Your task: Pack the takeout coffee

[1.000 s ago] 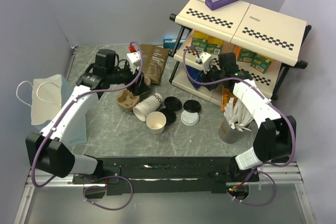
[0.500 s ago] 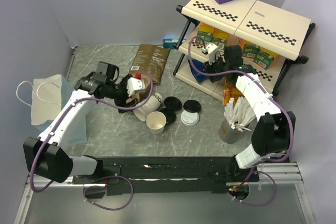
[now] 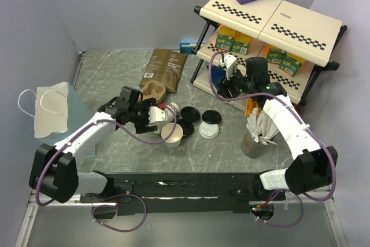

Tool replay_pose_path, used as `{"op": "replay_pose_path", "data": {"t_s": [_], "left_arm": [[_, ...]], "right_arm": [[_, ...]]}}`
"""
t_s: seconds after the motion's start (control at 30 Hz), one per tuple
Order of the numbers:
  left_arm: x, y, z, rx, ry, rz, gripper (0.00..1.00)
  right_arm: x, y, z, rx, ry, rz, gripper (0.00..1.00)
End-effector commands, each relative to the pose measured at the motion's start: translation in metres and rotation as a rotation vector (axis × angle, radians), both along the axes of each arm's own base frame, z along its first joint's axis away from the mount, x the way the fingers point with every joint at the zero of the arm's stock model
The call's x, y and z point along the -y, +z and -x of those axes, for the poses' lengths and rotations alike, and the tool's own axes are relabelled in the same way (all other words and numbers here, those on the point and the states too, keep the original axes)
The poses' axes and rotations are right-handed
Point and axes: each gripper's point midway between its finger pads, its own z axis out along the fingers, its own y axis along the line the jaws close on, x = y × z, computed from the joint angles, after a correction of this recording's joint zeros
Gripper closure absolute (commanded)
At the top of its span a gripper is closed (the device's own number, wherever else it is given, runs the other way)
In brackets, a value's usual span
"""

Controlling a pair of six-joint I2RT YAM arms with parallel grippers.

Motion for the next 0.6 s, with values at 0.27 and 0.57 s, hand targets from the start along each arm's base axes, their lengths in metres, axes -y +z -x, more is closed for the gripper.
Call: {"op": "replay_pose_path", "data": {"t_s": [0.27, 0.57], "left_arm": [[0.039, 0.010, -0.038, 0.230, -0.122, 0.067, 0.21], [0.052, 0.031, -0.052, 0.195, -0.106, 0.111, 0.37]], "right_arm": [[0.004, 0.006, 0.016, 0.022, 0.000, 0.003, 0.34], [0.006, 0.007, 0.018, 0.031, -0.007, 0.005, 0.33]]}}
